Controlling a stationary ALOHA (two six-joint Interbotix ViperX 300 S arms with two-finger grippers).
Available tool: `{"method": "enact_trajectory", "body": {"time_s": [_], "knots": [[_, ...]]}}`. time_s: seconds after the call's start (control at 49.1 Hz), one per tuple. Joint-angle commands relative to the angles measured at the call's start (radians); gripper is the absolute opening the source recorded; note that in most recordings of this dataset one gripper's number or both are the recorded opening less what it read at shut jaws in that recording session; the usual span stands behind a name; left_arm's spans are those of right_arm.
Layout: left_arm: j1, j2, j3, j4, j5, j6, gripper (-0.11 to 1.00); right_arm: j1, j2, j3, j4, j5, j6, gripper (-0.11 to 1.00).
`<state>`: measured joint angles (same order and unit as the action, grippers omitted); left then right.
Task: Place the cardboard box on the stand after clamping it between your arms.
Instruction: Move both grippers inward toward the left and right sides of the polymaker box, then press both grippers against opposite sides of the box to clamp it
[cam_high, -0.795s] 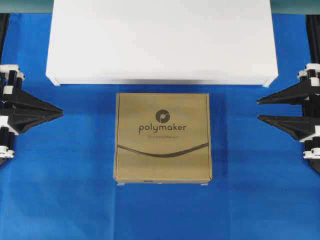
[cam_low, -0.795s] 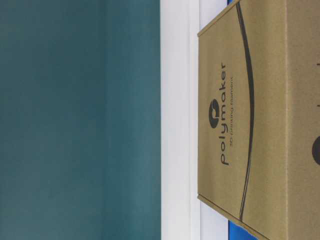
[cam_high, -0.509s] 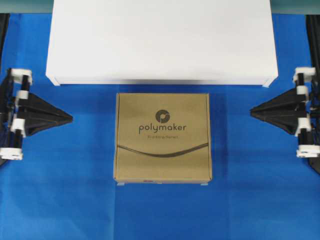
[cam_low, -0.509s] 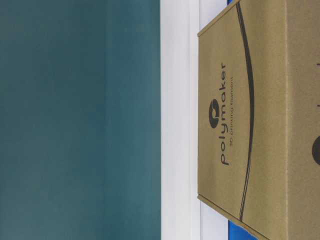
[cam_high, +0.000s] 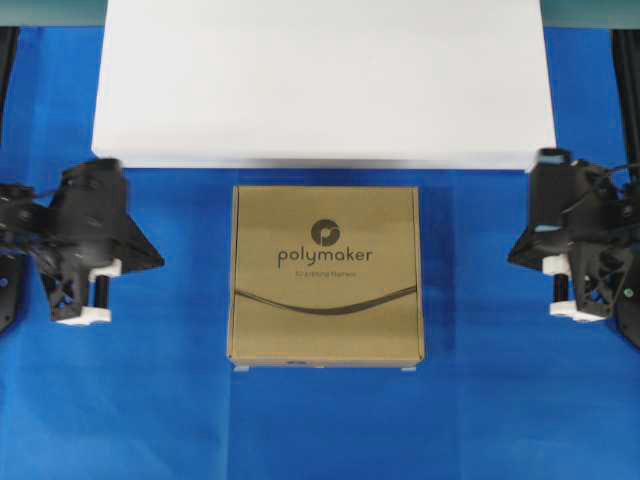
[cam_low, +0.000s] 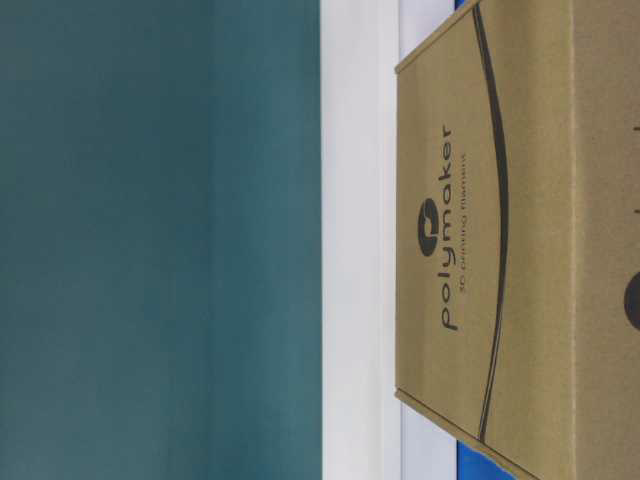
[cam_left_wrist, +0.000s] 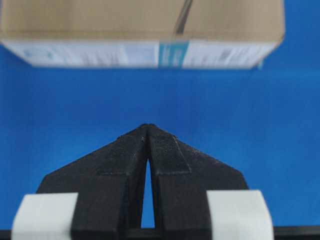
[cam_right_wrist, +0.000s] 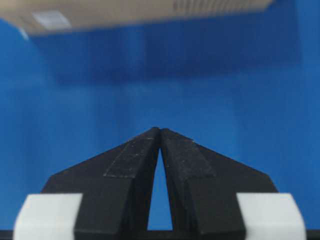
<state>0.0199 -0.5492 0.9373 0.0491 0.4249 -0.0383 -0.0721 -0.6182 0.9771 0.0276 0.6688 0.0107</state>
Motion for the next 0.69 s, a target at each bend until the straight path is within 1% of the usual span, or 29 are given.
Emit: {"method": "enact_trajectory", "body": {"time_s": [0.0,0.122,0.204,0.285,0.346,0.387,0.428,0.489,0.53,0.571,0.611,0.673], "knots": [[0.002,0.051,-0.044,0.005,0.037,0.005,0.00,-0.002,0.037,-0.041,-0.017,0.012,0.000,0.01],[0.000,0.115,-0.066,0.005,0.057,0.021,0.00,-0.003,0.098,-0.052,-0.023,0.017,0.000,0.05],[-0.002,0.149,-0.072,0.005,0.054,0.032,0.00,-0.003,0.138,-0.051,-0.023,0.014,0.000,0.11],[0.002,0.176,-0.074,0.005,0.043,0.041,0.00,-0.003,0.170,-0.051,-0.023,0.006,-0.002,0.23],[0.002,0.198,-0.074,0.005,0.020,0.046,0.02,-0.003,0.189,-0.049,-0.023,-0.005,-0.006,0.38],[0.002,0.210,-0.072,0.005,0.002,0.044,0.10,-0.003,0.199,-0.049,-0.023,-0.014,-0.005,0.50],[0.003,0.221,-0.069,0.005,-0.018,0.041,0.20,-0.003,0.213,-0.043,-0.023,-0.032,-0.003,0.62],[0.006,0.244,-0.066,0.005,-0.049,0.029,0.38,-0.003,0.230,-0.032,-0.023,-0.064,-0.002,0.79],[0.011,0.262,-0.067,0.005,-0.060,0.026,0.51,-0.003,0.241,-0.025,-0.023,-0.089,-0.002,0.88],[0.012,0.284,-0.072,0.005,-0.069,0.025,0.63,-0.003,0.253,-0.017,-0.023,-0.115,-0.002,0.95],[0.014,0.302,-0.078,0.005,-0.077,0.025,0.74,-0.003,0.268,-0.011,-0.023,-0.141,-0.002,0.99],[0.023,0.333,-0.089,0.005,-0.084,0.029,0.86,-0.003,0.296,-0.005,-0.023,-0.176,0.000,0.99]]}}
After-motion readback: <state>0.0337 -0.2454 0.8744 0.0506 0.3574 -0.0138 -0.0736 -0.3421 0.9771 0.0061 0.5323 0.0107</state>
